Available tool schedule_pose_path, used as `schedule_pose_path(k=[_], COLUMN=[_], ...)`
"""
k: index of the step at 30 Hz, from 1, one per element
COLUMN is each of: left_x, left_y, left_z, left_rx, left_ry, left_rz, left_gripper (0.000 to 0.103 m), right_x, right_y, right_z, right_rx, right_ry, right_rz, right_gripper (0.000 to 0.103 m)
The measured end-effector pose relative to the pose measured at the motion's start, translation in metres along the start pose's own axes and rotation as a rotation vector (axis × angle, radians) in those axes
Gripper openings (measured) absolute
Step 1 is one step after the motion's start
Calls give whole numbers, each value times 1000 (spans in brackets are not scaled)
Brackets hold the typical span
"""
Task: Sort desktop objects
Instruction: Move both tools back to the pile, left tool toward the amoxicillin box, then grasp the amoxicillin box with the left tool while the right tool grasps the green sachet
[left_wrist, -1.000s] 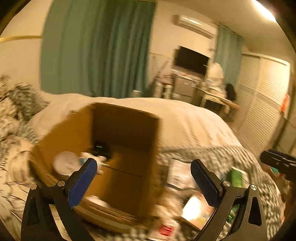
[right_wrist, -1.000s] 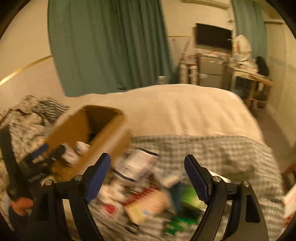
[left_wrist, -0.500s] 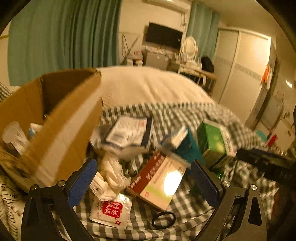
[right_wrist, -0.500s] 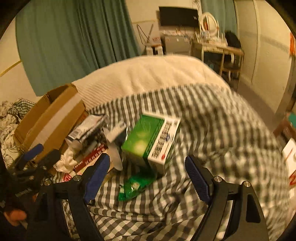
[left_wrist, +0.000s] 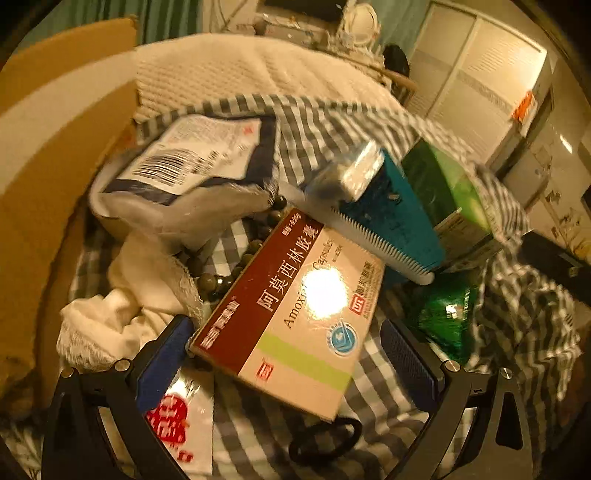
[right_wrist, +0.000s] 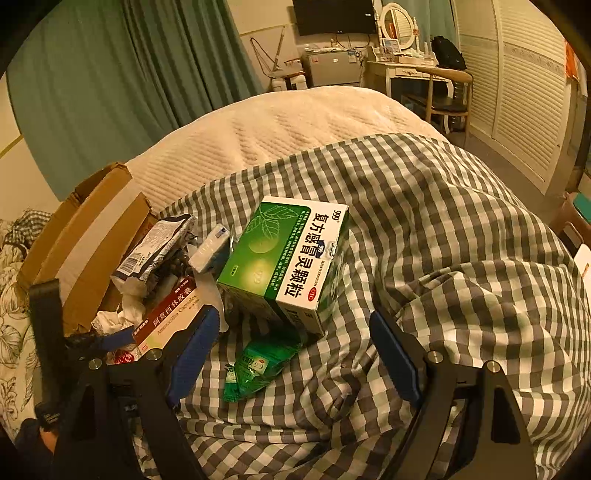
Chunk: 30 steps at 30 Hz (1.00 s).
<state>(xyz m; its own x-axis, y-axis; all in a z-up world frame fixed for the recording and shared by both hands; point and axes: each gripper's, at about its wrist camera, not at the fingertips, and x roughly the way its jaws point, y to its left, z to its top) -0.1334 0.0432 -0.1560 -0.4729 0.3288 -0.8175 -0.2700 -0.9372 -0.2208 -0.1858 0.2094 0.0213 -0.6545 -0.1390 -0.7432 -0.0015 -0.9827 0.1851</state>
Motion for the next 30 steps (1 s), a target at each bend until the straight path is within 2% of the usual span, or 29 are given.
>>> schedule_pose_path(k=[2, 4, 7, 14, 20, 21, 22, 24, 26, 30], left_x=[8, 7, -3, -44, -46, -46, -44, -32, -27, -37], left_y=[-3, -9, -15, -9, -5, -4, -4, -3, 1, 4], left_z=[-2, -6, -9, -15, -15, -16, -18, -17, -19, -17], left_rx=[38, 91, 139, 112, 145, 143, 145, 149, 137, 120], left_ry=[16, 9, -1, -90, -49, -47, -43, -19, 15, -3], left_rz=[22, 50, 71, 92, 116, 113, 110, 103, 86, 57], left_gripper=[103, 91, 89, 88, 88, 88, 88, 88, 87, 86], right_x=[0, 1, 4, 17, 44, 52, 62, 81, 89, 81], right_y=[2, 4, 5, 26, 37, 36, 34, 29, 30, 34], right_z=[0, 0, -1, -12, -21, -22, -23, -26, -27, -29], right_rx=[-1, -8, -14, -87, -120, -118, -108, -93, -102, -135], right_ry=[0, 1, 11, 75, 163, 186, 217, 273, 288, 259], right_rz=[-7, -15, -26, 0, 28, 22, 21, 13, 15, 11], right_gripper=[83, 83, 83, 83, 83, 81, 70, 56, 53, 46])
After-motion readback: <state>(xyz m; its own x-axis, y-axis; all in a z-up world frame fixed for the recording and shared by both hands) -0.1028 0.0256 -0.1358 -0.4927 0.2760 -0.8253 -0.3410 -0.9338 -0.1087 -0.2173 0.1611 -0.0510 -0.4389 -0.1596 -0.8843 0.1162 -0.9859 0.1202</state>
